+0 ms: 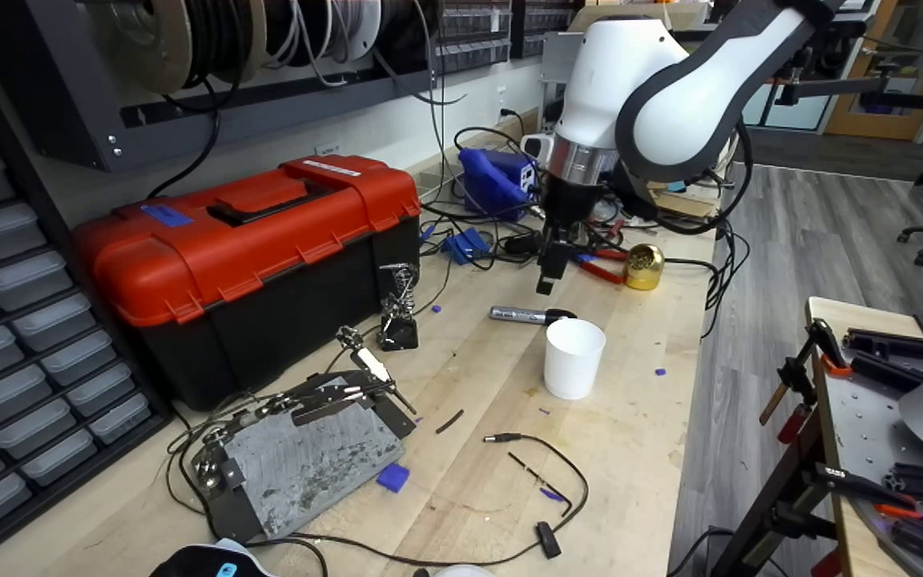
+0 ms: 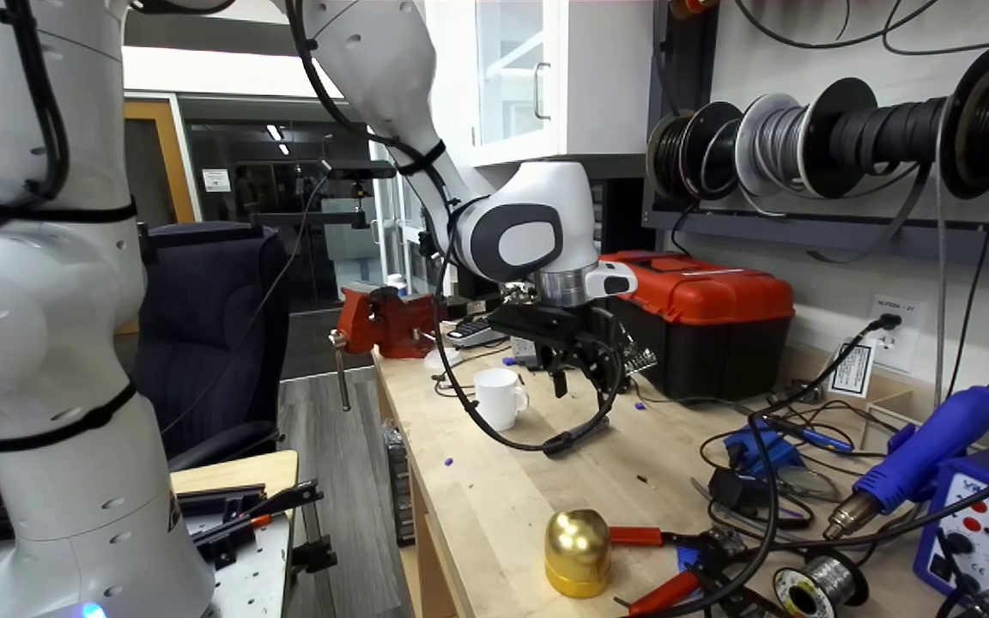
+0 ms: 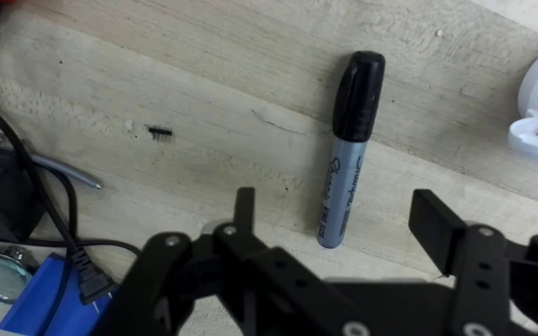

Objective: Take the marker out of the white mug

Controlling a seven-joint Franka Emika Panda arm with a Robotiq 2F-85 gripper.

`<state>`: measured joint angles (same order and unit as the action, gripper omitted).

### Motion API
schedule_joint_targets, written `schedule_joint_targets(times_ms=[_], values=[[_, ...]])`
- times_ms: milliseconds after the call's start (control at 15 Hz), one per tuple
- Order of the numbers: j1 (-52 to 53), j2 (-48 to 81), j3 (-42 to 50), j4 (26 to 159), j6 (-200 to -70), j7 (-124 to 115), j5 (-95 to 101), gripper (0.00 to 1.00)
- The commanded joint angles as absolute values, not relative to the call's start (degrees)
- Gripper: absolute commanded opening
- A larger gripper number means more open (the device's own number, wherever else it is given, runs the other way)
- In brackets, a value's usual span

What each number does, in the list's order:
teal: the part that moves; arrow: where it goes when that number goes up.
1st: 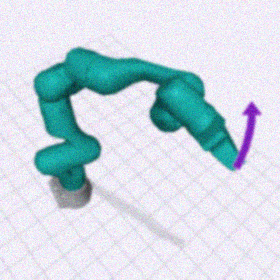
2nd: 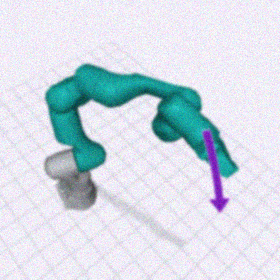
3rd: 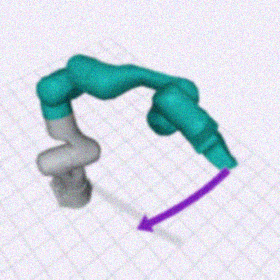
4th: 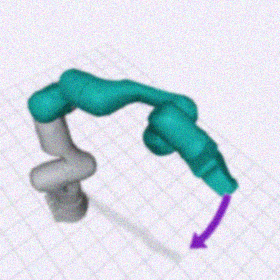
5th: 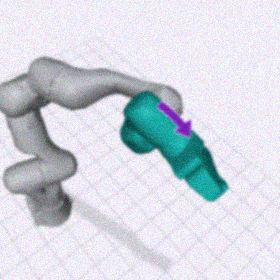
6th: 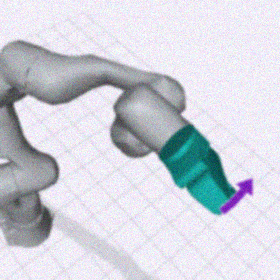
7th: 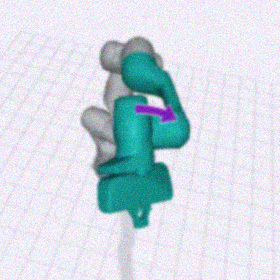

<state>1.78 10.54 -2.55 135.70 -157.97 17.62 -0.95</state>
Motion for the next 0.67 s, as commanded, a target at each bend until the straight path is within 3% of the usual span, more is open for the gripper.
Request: schedule_joint_targets(times_ms=[0,600], values=[[1.87,5.80,-2.33,137.69,-155.23,13.54,1.62,1.00],[1.60,6.83,-2.67,135.65,-154.17,12.07,1.64,1.00]])
